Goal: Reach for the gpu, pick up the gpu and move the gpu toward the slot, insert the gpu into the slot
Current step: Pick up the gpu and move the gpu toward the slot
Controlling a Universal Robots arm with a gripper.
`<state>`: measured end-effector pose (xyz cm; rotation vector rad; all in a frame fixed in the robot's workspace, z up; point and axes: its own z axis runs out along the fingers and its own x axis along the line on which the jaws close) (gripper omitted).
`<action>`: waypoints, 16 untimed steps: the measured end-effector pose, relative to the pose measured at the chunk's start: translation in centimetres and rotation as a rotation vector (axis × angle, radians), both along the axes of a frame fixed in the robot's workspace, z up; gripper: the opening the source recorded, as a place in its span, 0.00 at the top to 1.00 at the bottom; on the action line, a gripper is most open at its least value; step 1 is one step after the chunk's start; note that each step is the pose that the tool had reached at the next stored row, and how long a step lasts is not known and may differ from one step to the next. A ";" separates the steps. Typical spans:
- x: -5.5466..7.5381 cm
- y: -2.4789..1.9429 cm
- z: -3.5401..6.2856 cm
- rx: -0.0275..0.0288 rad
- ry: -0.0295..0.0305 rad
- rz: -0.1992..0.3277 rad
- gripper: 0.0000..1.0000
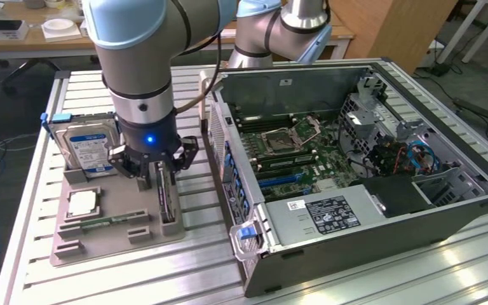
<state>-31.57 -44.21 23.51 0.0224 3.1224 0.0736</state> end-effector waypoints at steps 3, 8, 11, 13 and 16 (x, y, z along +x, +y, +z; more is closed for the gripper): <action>0.0 0.00 -0.14 0.0003 -0.0001 0.000 0.53; 0.0 0.00 -0.49 0.0009 -0.0001 0.000 0.53; 0.0 0.00 -0.70 0.0012 -0.0001 0.000 0.53; 0.0 0.00 -0.87 0.0012 -0.0001 0.000 0.53; 0.0 0.00 -1.08 0.0015 0.0000 0.000 0.53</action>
